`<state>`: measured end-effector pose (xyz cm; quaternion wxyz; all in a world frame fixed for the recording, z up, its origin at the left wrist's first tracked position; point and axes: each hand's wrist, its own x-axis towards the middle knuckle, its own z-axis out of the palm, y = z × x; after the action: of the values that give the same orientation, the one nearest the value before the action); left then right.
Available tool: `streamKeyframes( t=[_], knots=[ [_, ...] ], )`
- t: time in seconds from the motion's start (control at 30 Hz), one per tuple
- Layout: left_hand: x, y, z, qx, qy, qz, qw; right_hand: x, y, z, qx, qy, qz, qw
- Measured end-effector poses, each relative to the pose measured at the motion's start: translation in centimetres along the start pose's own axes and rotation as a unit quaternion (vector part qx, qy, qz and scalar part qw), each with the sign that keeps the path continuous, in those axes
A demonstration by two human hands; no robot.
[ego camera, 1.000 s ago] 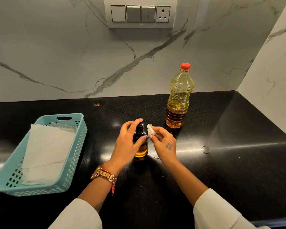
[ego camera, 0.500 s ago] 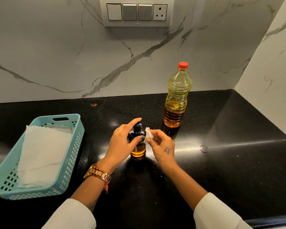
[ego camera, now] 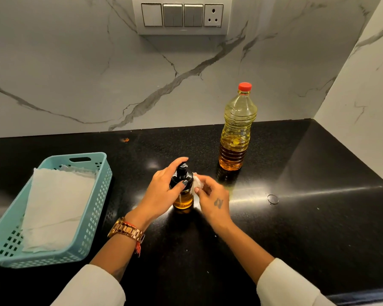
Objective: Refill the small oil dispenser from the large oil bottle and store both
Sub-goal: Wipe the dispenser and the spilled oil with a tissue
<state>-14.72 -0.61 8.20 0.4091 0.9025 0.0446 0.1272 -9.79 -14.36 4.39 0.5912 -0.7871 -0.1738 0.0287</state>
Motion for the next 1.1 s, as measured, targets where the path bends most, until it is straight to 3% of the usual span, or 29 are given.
streamKeyframes(
  t=[0.23,0.5,0.7,0.83,1.0,1.1],
  knots=[
    [0.0,-0.2,1.2,0.003,0.042,0.0,0.999,0.0,2.0,1.1,-0.019,-0.01,0.1,0.995],
    [0.1,-0.4,1.4,0.059,0.083,-0.016,0.995,-1.1,0.1,0.6,0.006,0.006,0.018,1.0],
    [0.3,-0.2,0.4,0.057,0.056,0.01,0.997,-0.5,1.7,1.2,-0.014,-0.023,0.1,0.995],
    [0.5,-0.1,-0.1,0.065,0.016,0.016,0.998,1.2,-0.1,0.5,-0.026,-0.015,0.08,0.996],
    [0.4,-0.3,0.3,0.0,0.0,-0.012,1.0,-1.7,-0.1,1.1,-0.014,0.02,0.028,0.999],
    [0.3,-0.4,0.7,0.002,0.019,-0.007,1.0,-2.0,1.2,1.5,-0.038,0.01,0.071,0.997]
  ],
)
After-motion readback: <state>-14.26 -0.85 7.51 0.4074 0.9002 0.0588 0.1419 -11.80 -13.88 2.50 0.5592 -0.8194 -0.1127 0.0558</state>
